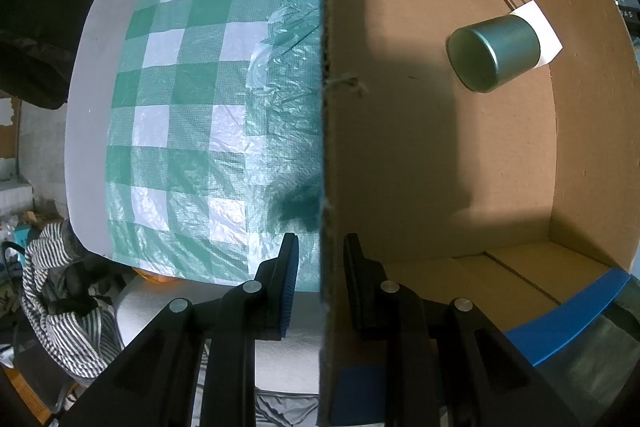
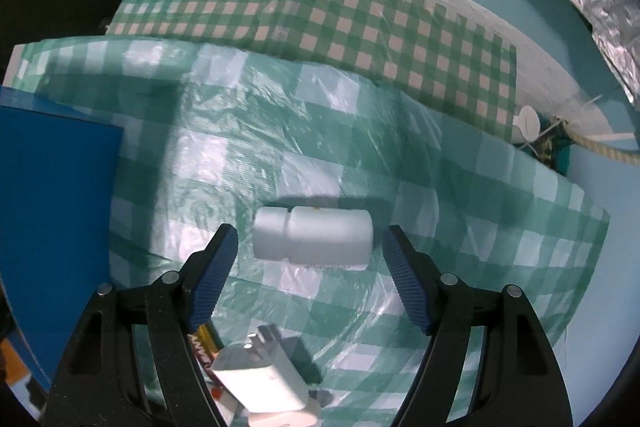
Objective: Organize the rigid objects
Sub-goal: 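Move the right tool to the white pill bottle and grasp it, then carry the pill bottle into the box with the right tool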
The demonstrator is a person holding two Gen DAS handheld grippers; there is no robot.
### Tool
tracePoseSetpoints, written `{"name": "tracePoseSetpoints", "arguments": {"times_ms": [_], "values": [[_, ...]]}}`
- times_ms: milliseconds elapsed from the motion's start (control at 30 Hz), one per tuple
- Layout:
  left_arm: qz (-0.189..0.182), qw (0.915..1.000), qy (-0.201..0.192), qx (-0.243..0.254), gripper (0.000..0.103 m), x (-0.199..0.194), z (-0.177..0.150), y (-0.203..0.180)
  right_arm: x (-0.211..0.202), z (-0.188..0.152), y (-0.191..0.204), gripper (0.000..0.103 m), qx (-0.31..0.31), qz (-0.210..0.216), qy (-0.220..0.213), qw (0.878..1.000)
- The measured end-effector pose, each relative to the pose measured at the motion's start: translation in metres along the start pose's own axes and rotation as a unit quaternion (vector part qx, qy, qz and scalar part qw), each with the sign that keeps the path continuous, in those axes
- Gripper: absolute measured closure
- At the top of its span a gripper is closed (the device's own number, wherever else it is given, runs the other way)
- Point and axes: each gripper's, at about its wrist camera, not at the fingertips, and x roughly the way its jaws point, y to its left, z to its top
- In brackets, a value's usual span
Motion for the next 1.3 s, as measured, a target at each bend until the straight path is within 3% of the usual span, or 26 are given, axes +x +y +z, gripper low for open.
{"name": "tracePoseSetpoints", "arguments": {"times_ms": [200,333,767,1300], "values": [[0.001,1.0000,-0.001,0.002,0.080,0.000,-0.002,0.000,0.005,0.001,0.000,0.029,0.006,-0.002,-0.006,1.000],[0.001,1.0000,-0.002,0.002,0.080,0.000,-0.003,-0.001,0.008,0.000,0.002,0.044,0.004,-0.006,-0.010,1.000],[-0.001,1.0000,-0.003,0.003,0.080,0.001,-0.002,0.001,0.000,-0.011,0.017,0.045,-0.036,0.000,-0.017,0.999],[-0.002,0.9999,-0.004,0.011,0.080,0.001,0.001,-0.005,-0.058,-0.029,0.049,0.045,-0.106,0.016,-0.048,0.993]]}}
